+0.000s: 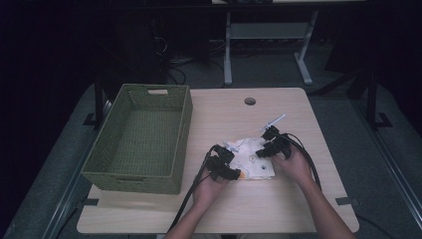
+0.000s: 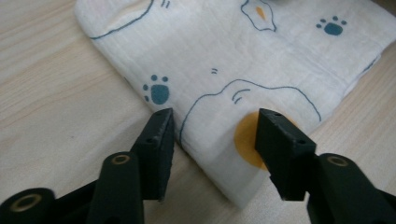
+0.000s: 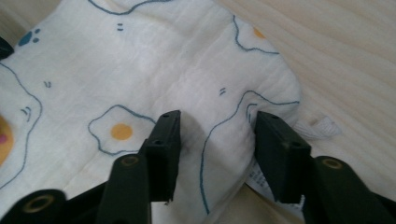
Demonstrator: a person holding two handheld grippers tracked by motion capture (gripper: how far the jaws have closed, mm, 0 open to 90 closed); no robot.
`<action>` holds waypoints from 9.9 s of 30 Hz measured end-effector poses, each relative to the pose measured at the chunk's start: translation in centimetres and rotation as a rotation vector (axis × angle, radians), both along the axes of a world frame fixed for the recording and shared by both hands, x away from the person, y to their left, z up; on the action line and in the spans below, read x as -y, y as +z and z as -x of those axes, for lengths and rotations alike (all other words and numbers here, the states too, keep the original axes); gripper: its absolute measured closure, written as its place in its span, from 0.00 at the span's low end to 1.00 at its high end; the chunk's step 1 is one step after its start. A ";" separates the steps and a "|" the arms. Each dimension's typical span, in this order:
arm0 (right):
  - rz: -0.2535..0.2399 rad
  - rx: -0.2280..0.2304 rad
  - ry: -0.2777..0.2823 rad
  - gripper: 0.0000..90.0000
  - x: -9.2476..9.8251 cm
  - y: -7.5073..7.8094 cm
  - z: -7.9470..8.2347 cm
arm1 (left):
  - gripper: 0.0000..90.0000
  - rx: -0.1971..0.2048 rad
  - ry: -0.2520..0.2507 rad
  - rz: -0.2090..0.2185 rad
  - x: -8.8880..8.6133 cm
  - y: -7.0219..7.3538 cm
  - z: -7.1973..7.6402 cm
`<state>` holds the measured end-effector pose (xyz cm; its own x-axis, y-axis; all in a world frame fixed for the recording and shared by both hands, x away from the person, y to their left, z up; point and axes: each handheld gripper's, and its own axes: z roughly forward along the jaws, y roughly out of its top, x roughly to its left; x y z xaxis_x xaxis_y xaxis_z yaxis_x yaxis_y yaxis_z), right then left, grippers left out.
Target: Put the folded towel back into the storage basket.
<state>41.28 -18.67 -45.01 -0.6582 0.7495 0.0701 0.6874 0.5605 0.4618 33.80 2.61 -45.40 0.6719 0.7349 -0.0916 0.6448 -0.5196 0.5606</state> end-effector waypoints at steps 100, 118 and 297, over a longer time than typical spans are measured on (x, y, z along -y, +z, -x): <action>-0.623 -0.075 -0.060 0.88 -2.6 13.2 -1.4 | 0.91 0.100 -0.010 0.181 -11.0 16.1 -2.1; -0.617 -0.062 -0.014 0.88 -7.8 15.6 -2.5 | 0.92 0.136 0.015 0.191 -15.7 18.3 -2.0; -0.582 -0.088 0.040 0.60 -20.5 11.9 -3.8 | 0.65 0.091 0.206 0.151 -29.0 12.7 -0.9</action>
